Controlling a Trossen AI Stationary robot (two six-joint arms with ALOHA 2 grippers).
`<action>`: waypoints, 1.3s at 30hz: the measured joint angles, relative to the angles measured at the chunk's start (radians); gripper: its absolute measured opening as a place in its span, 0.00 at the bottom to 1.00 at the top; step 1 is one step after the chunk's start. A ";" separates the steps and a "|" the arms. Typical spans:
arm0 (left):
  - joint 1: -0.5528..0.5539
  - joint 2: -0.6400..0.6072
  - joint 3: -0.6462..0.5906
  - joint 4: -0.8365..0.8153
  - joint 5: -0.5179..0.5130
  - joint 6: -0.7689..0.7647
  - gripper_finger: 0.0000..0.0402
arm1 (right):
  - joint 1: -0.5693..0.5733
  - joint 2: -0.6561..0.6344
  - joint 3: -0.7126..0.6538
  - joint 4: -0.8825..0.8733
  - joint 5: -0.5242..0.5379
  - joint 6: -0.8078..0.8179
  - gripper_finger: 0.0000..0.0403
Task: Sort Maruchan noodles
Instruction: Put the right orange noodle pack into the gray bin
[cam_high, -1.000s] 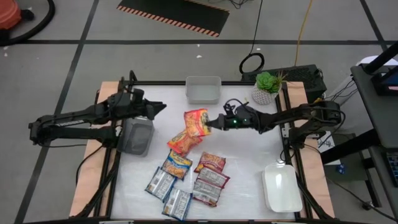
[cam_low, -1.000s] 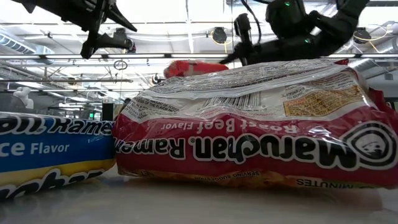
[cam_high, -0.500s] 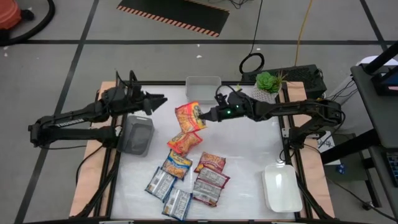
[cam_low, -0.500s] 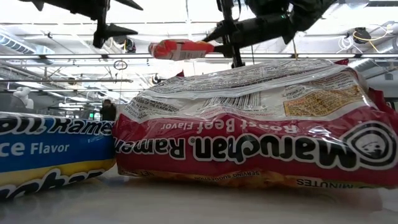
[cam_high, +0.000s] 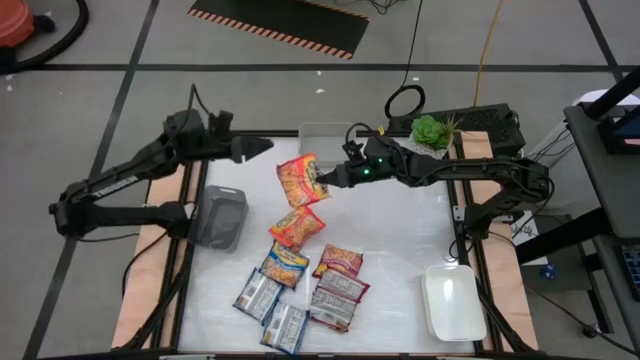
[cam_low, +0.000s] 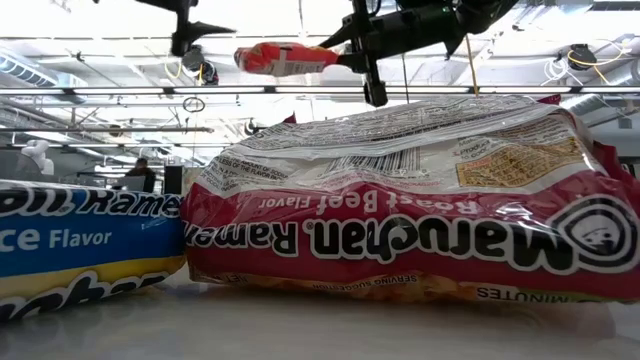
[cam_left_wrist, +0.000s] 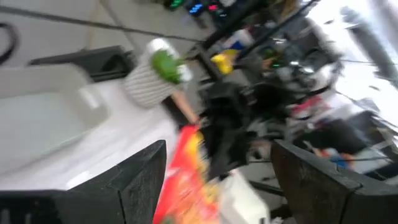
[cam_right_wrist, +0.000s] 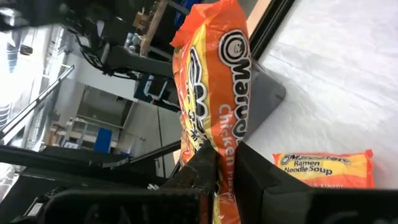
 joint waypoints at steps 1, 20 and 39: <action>0.009 0.019 0.013 0.012 0.025 -0.001 0.73 | 0.000 0.000 0.000 -0.001 -0.013 0.000 0.06; 0.048 0.322 0.091 0.012 0.477 0.052 0.94 | -0.005 0.000 0.000 -0.050 -0.098 -0.026 0.06; 0.106 0.458 0.091 -0.012 0.727 0.152 0.94 | -0.028 0.000 0.000 -0.050 -0.152 -0.037 0.06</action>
